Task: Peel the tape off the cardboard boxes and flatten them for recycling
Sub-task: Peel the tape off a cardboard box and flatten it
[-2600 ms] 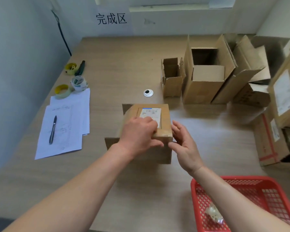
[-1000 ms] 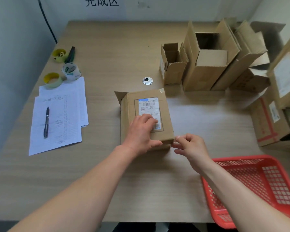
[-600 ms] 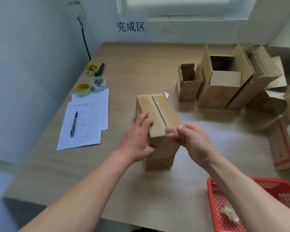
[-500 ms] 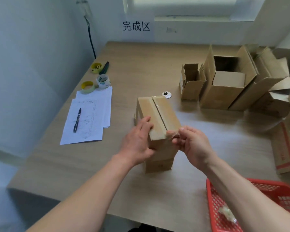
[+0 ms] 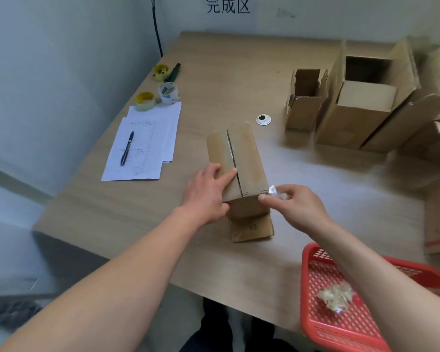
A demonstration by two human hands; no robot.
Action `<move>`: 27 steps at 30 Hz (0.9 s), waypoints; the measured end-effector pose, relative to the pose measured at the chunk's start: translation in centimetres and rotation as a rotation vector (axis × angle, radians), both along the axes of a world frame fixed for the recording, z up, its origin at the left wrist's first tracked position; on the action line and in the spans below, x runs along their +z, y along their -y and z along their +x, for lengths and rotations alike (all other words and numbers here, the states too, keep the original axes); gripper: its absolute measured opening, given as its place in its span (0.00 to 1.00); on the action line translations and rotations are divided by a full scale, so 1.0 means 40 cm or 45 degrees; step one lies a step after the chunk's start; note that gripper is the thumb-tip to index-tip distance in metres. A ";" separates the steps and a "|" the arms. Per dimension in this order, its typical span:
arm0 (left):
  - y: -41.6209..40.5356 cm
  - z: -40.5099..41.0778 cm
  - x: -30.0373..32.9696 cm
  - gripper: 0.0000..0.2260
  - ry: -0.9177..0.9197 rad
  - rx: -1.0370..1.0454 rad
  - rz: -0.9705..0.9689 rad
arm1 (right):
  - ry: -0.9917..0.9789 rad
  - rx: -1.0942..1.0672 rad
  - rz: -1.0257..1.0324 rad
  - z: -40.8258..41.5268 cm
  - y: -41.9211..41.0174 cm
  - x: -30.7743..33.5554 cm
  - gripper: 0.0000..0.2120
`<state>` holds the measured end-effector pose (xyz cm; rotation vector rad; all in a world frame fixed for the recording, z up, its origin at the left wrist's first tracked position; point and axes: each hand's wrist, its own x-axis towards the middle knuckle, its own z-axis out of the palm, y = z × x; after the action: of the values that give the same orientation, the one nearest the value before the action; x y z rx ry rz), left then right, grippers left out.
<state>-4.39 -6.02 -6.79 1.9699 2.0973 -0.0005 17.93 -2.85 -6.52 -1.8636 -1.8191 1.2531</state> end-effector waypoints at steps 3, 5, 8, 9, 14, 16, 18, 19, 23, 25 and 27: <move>-0.016 0.019 -0.007 0.37 0.067 -0.001 -0.015 | -0.070 -0.110 0.054 0.007 -0.007 -0.021 0.10; -0.021 0.021 -0.012 0.37 0.121 -0.005 -0.024 | -0.336 -0.296 -0.043 0.011 -0.012 -0.032 0.09; -0.028 0.011 -0.020 0.38 0.194 -0.022 -0.024 | -0.815 -0.637 -0.313 0.000 -0.007 -0.048 0.08; -0.029 0.006 -0.021 0.38 0.205 -0.028 -0.022 | -0.957 -0.739 -0.392 -0.011 -0.003 -0.051 0.08; -0.014 -0.040 -0.036 0.38 0.300 -0.039 0.022 | -1.131 -0.929 -0.450 -0.073 0.000 -0.051 0.07; -0.006 -0.065 -0.047 0.37 0.364 -0.032 0.043 | -1.102 -0.955 -0.435 -0.079 -0.009 -0.050 0.08; -0.001 -0.087 -0.055 0.37 0.426 -0.037 0.056 | -1.053 -0.910 -0.432 -0.081 -0.015 -0.049 0.08; 0.001 -0.095 -0.056 0.37 0.451 -0.041 0.058 | -1.016 -0.861 -0.419 -0.084 -0.016 -0.050 0.07; -0.009 -0.103 -0.042 0.35 0.530 -0.085 0.043 | -0.756 -0.647 -0.356 -0.103 -0.005 -0.043 0.05; -0.017 -0.092 -0.028 0.34 0.540 -0.134 0.023 | -0.718 -0.618 -0.380 -0.106 0.006 -0.047 0.07; -0.023 -0.073 -0.019 0.33 0.563 -0.173 0.005 | -0.701 -0.673 -0.425 -0.100 0.018 -0.061 0.16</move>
<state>-7.32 -5.11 -7.57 1.8975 1.6811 0.3775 13.91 -3.56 -8.94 -1.7370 -0.8108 1.6913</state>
